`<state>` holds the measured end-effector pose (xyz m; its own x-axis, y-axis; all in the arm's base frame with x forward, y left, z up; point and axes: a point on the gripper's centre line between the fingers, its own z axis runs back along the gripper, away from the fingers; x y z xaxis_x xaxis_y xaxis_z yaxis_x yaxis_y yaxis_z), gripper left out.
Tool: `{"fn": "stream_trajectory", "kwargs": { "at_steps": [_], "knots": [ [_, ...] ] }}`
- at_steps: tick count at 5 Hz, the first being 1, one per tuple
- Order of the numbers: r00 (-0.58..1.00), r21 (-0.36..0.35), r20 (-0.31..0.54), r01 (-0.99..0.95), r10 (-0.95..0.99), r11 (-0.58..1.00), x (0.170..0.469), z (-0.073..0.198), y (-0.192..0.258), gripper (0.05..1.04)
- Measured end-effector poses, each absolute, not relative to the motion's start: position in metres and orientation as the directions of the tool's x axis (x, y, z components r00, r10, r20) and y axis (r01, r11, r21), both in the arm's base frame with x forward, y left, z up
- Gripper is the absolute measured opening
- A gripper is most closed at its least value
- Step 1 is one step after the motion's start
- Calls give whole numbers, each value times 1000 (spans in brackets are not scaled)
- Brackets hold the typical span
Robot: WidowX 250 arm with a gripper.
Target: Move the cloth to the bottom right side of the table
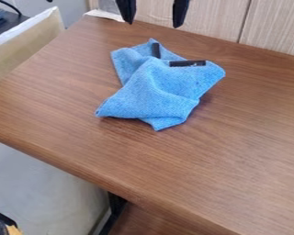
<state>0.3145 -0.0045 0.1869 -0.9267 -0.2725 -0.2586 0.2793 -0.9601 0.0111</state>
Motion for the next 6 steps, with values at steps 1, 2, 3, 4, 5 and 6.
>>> {"fn": "stream_trajectory", "kwargs": {
  "at_steps": [1, 2, 3, 4, 5, 6],
  "knots": [
    [-935, 8, -229, 276, -270, -961, 315, 177, -6, 1001],
    [-946, 48, -191, 259, -263, -965, 307, 161, 4, 1001],
    [-947, 79, -183, 255, -265, -964, 303, 158, 9, 1001],
    [-948, 60, -164, 267, -273, -962, 296, 149, 22, 1001],
    [-963, 41, -132, 232, -235, -972, 296, 136, 23, 1001],
    [-971, 54, -111, 206, -211, -977, 298, 126, 21, 1001]
  ]
}}
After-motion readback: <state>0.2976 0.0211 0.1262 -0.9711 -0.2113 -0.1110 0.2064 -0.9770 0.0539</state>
